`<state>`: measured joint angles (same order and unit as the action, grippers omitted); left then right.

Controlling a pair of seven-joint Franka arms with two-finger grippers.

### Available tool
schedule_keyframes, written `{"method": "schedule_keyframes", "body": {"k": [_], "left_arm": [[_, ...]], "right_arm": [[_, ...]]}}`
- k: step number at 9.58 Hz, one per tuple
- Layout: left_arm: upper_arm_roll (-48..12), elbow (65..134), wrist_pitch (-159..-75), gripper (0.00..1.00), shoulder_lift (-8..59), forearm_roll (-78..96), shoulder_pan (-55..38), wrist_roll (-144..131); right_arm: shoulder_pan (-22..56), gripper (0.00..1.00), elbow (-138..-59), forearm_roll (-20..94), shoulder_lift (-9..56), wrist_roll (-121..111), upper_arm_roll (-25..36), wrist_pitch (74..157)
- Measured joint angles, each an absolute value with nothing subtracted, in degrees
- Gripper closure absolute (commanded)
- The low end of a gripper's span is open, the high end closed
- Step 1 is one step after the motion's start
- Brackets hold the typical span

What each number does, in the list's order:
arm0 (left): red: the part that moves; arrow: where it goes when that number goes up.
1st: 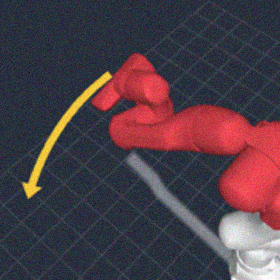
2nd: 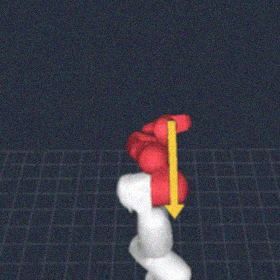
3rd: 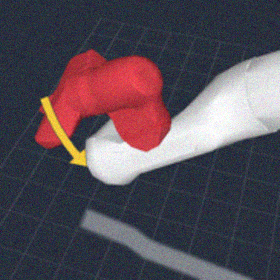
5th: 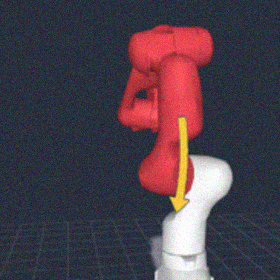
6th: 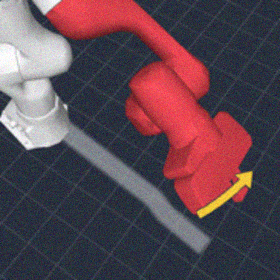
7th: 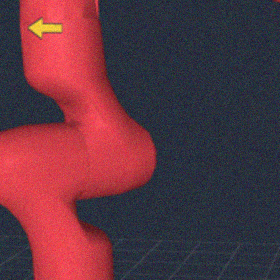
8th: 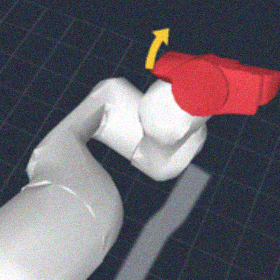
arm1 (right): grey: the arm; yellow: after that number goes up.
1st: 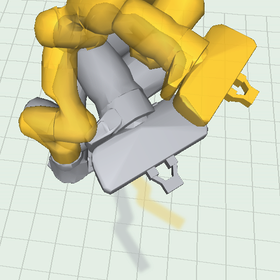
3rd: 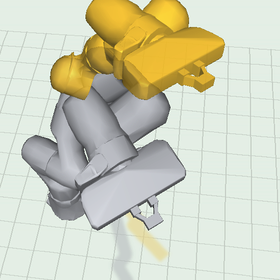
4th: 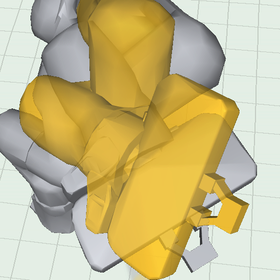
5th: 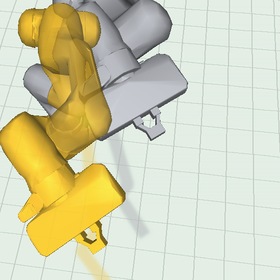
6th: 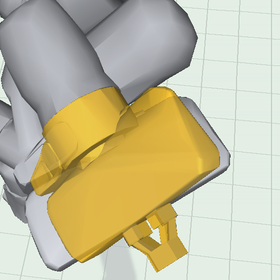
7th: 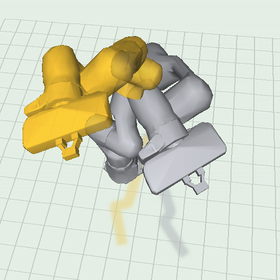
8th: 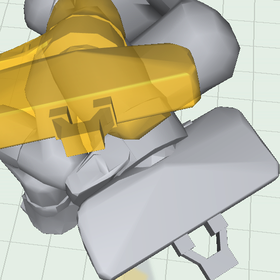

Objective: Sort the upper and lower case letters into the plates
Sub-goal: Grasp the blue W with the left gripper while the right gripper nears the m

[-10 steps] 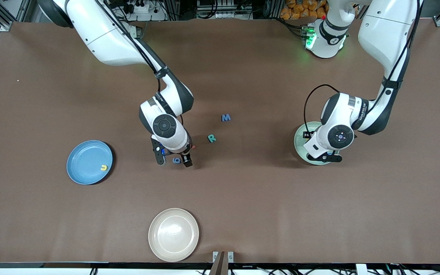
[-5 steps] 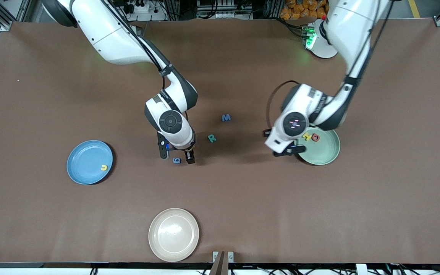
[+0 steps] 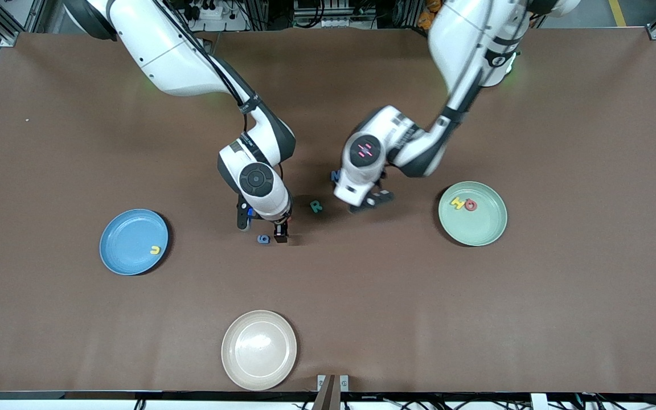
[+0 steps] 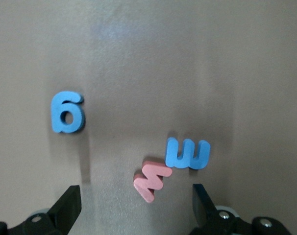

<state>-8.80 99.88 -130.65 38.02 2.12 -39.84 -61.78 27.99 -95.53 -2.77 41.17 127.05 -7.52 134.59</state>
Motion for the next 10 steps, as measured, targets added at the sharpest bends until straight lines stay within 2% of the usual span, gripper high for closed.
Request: {"method": "schedule_keyframes", "body": {"k": [3, 5, 6, 7, 8, 10], "left_arm": [[-8.56, 103.08, -136.71, 0.00, 39.10, 1.95, -43.02, -62.57], [-8.38, 103.45, -137.80, 0.00, 39.09, 1.94, -43.04, -62.63], [-8.38, 103.45, -137.88, 0.08, 39.09, 1.94, -43.19, -63.42], [-8.38, 103.45, -137.98, 0.25, 39.09, 1.92, -43.44, -64.53], [-8.38, 103.43, -138.22, 0.30, 39.03, 1.72, -43.62, -64.78], [-8.57, 103.29, -138.48, 0.33, 38.83, -1.97, -43.83, -64.72]], "right_arm": [[27.91, 0.00, -97.60, -2.77, 41.22, 128.87, -6.99, 136.87], [27.94, 0.00, -97.72, -2.76, 41.22, 129.50, -6.96, 137.19], [28.00, 0.00, -97.75, -2.76, 41.22, 129.73, -6.98, 137.27], [28.04, 0.00, -97.80, -2.77, 41.22, 129.83, -7.00, 137.32], [28.08, 0.00, -97.96, -2.76, 41.22, 129.89, -7.00, 137.42], [28.32, 0.00, -98.11, -2.77, 41.22, 129.99, -7.01, 137.75]]}}
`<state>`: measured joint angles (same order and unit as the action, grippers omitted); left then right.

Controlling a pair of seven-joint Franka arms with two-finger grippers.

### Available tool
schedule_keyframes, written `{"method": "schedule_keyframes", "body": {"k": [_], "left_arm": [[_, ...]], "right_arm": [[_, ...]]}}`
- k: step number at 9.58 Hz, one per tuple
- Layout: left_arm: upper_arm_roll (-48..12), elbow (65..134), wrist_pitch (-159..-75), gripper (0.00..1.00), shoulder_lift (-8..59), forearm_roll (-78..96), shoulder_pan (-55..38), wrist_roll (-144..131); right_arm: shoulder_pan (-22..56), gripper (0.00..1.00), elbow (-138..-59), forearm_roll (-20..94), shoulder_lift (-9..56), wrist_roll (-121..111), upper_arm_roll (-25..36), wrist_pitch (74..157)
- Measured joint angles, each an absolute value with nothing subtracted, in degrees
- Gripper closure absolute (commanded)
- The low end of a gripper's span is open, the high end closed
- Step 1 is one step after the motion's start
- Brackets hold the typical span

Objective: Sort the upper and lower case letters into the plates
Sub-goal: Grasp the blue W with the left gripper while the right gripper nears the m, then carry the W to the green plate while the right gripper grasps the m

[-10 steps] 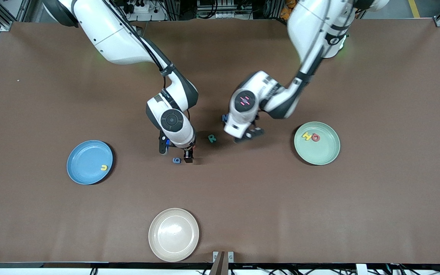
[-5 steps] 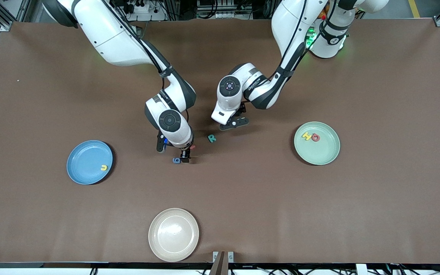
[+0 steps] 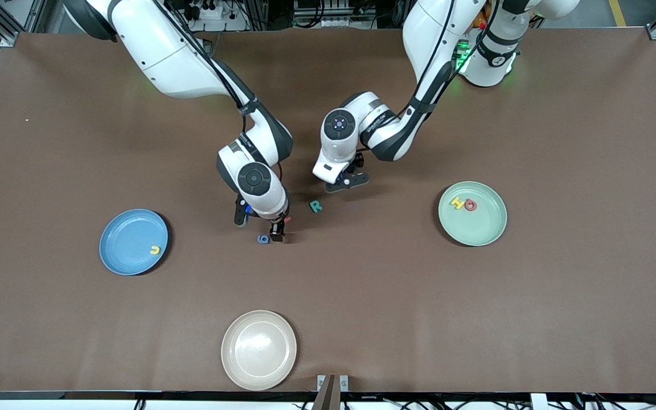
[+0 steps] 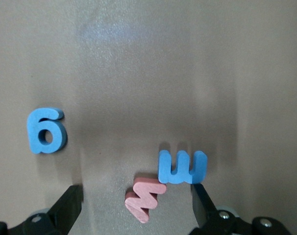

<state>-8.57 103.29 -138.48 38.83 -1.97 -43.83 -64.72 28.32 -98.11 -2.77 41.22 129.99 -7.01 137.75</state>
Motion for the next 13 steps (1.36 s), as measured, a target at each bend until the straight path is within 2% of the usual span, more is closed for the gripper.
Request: {"method": "schedule_keyframes", "body": {"k": [2, 3, 4, 5, 6, 7, 8, 11, 13], "left_arm": [[-8.59, 103.30, -138.48, 0.37, 38.70, -3.90, -43.86, -62.13], [-8.56, 103.27, -138.49, 0.43, 38.69, -3.90, -43.80, -60.70], [-8.55, 103.26, -138.49, 0.53, 38.69, -3.91, -43.79, -60.24], [-8.54, 103.23, -138.48, 0.59, 38.63, -3.91, -43.78, -60.12], [-8.48, 103.25, -138.38, 0.69, 38.41, -3.93, -43.78, -60.03], [-8.48, 103.23, -138.48, 0.72, 38.39, -3.93, -43.78, -60.02], [-8.38, 103.31, -138.40, 0.76, 38.26, -3.94, -43.76, -60.02], [-8.24, 103.27, -137.71, 0.78, 38.14, -3.95, -43.64, -59.54], [-7.41, 102.68, -129.99, 0.78, 36.25, -4.08, -41.20, -52.99]], "right_arm": [[28.59, 0.00, -98.13, -2.77, 41.22, 130.73, -7.02, 138.47], [28.70, 0.00, -98.14, -2.77, 41.22, 130.99, -7.03, 138.61], [28.73, 0.05, -98.17, -2.79, 41.23, 131.06, -7.02, 138.65], [28.73, 0.50, -98.23, -2.89, 41.27, 131.08, -7.02, 138.68], [28.73, 0.91, -98.29, -3.39, 41.34, 131.12, -7.02, 138.70], [28.73, 1.00, -98.31, -3.99, 41.41, 131.13, -7.00, 138.88], [28.73, 1.00, -98.13, -4.87, 41.38, 131.14, -6.95, 139.18], [29.15, 1.00, -98.31, -9.27, 41.09, 131.33, -7.31, 139.19], [29.24, 1.00, -98.39, -10.62, 41.04, 131.25, -7.40, 139.28]]}}
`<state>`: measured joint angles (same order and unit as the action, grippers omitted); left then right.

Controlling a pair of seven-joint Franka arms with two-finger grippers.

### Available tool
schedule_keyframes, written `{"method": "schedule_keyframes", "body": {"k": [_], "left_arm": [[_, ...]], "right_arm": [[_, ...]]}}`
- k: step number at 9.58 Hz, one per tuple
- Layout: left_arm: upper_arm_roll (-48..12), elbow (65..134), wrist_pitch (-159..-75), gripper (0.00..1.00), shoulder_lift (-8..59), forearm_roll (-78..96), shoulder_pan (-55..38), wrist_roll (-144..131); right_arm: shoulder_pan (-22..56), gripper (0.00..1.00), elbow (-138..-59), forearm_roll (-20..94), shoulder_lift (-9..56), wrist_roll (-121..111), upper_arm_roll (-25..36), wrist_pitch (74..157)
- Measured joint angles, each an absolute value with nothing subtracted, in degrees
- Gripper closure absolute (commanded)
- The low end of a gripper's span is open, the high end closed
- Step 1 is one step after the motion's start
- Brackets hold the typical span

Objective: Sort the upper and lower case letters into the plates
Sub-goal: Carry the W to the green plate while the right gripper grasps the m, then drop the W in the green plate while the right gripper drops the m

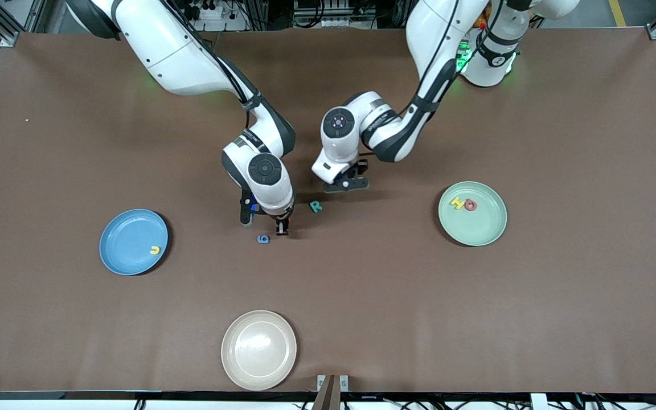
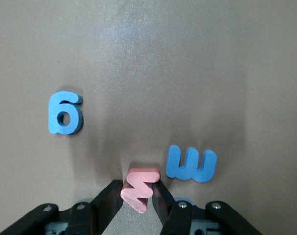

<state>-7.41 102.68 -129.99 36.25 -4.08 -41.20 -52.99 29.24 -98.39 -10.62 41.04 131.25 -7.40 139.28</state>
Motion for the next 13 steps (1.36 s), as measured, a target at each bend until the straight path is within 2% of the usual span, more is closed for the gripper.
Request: {"method": "schedule_keyframes", "body": {"k": [2, 4, 6, 8, 9, 10, 11, 13], "left_arm": [[-7.24, 102.32, -120.39, 0.78, 31.62, -4.17, -36.13, -43.15], [-7.00, 103.27, -114.86, 0.79, 27.84, -5.92, -29.98, -32.27], [-6.98, 106.10, -114.53, 0.77, 26.25, -11.05, -20.54, -20.13], [-7.06, 109.15, -115.78, 0.69, 24.44, -11.62, -11.01, -6.21], [-7.14, 111.00, -117.86, 0.16, 23.30, -11.63, -6.96, 0.43], [-7.19, 112.49, -119.41, 0.05, 22.59, -11.63, -4.15, 4.71], [-7.31, 113.22, -119.98, 0.00, 22.52, -11.57, -3.54, 5.55], [-8.21, 113.46, -120.23, 0.00, 22.53, -9.20, -4.91, 4.14]], "right_arm": [[28.74, 1.00, -98.41, -11.83, 40.96, 128.74, -7.06, 139.43], [25.50, 1.00, -98.26, -12.47, 40.58, 121.66, -6.51, 139.86], [21.61, 1.00, -98.03, -12.60, 39.67, 114.09, -6.37, 138.82], [18.65, 1.00, -97.87, -12.62, 37.99, 106.90, -6.31, 135.68], [17.12, 1.00, -97.82, -12.62, 37.18, 103.09, -6.26, 134.16], [15.23, 1.00, -97.83, -12.62, 36.65, 98.65, -6.16, 132.66], [12.82, 1.00, -97.84, -12.63, 36.45, 93.52, -6.05, 131.36], [7.08, 1.00, -97.86, -12.67, 36.28, 82.54, -5.90, 129.35]]}}
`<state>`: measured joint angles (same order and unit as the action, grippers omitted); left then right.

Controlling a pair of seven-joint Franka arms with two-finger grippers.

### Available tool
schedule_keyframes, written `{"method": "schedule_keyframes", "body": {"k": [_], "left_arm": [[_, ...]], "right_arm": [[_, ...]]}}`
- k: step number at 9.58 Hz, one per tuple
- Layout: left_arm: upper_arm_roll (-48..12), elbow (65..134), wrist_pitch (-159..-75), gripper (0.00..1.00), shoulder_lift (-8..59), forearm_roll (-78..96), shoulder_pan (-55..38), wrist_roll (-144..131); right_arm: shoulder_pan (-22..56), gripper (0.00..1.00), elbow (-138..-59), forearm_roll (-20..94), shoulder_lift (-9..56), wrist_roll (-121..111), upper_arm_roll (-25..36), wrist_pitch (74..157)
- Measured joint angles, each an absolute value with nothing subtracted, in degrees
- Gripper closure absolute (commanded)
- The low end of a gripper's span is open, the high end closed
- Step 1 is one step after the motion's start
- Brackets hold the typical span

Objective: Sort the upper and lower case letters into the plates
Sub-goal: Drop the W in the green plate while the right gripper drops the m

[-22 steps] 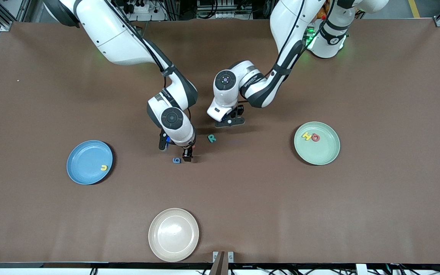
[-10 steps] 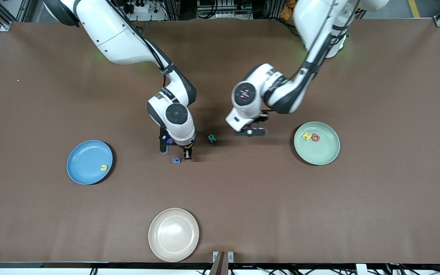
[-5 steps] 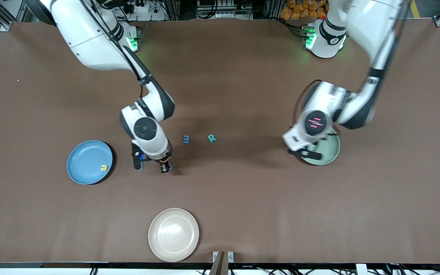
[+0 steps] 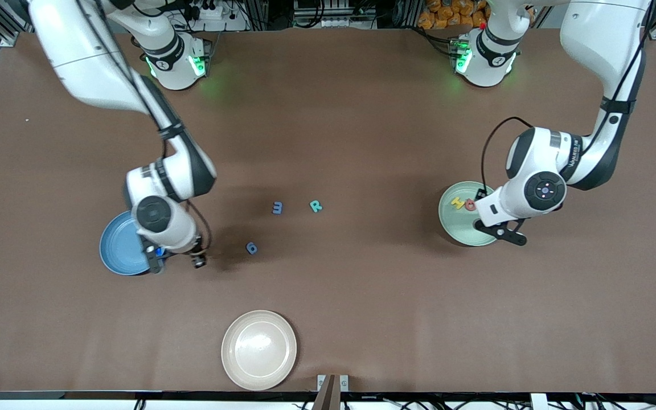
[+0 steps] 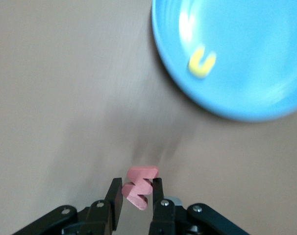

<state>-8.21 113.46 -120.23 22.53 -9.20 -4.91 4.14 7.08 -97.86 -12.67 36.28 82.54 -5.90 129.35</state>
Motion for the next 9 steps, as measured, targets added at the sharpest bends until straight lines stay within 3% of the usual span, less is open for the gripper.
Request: {"method": "schedule_keyframes", "body": {"k": [2, 3, 4, 9], "left_arm": [[-8.48, 113.19, -120.58, 0.00, 22.52, -7.13, -7.77, -1.81], [-8.62, 112.66, -120.93, 0.00, 22.57, -4.19, -10.30, -7.57], [-8.69, 111.42, -121.23, 0.00, 22.76, -1.45, -13.58, -14.32], [-8.88, 93.80, -121.92, 0.00, 33.77, 1.22, -28.55, -41.59]], "right_arm": [[1.75, 1.00, -97.85, -12.72, 35.29, 71.77, -5.85, 126.50], [-0.69, 0.74, -97.86, -12.72, 34.39, 67.13, -5.85, 125.28], [-2.50, 0.01, -97.88, -12.72, 33.81, 64.47, -5.84, 124.57], [1.34, 0.00, -97.65, -11.96, 33.54, 63.38, -7.40, 124.37]]}}
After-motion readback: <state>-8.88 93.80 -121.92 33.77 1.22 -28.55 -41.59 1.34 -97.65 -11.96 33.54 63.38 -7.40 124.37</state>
